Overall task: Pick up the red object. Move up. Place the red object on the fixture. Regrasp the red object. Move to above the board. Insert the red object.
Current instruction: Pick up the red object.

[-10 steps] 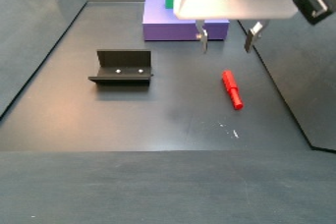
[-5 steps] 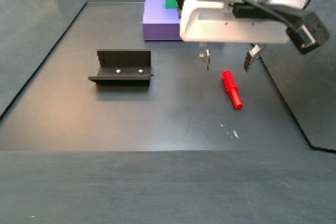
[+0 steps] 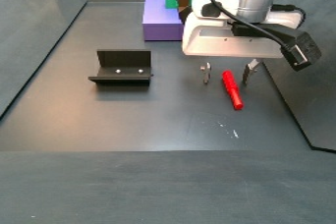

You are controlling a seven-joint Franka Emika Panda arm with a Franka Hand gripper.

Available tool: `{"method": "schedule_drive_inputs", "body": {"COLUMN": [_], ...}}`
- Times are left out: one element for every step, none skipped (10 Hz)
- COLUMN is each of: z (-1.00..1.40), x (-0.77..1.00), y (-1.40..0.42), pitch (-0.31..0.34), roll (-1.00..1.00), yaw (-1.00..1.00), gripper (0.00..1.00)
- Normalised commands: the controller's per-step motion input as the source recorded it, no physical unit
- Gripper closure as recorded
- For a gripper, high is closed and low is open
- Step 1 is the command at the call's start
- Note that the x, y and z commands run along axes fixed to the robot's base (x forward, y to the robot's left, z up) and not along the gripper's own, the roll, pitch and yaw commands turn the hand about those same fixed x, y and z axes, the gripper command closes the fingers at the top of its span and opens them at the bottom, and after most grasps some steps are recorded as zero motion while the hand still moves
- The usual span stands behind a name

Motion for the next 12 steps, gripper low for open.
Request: {"method": "schedule_drive_inputs", "body": {"z": [0.00, 0.00, 0.00, 0.00, 0.00, 0.00, 0.00, 0.00, 0.00, 0.00, 0.00, 0.00], "x": [0.00, 0.00, 0.00, 0.00, 0.00, 0.00, 0.00, 0.00, 0.00, 0.00, 0.00, 0.00], "y": [0.00, 0.00, 0.00, 0.00, 0.00, 0.00, 0.00, 0.00, 0.00, 0.00, 0.00, 0.00], "pitch": [0.000, 0.000, 0.000, 0.000, 0.000, 0.000, 0.000, 0.000, 0.000, 0.000, 0.000, 0.000], "roll": [0.00, 0.00, 0.00, 0.00, 0.00, 0.00, 0.00, 0.00, 0.00, 0.00, 0.00, 0.00], "yaw": [0.00, 0.00, 0.00, 0.00, 0.00, 0.00, 0.00, 0.00, 0.00, 0.00, 0.00, 0.00], "gripper": [0.00, 0.00, 1.00, 1.00, 1.00, 1.00, 1.00, 1.00, 1.00, 1.00, 1.00, 1.00]}}
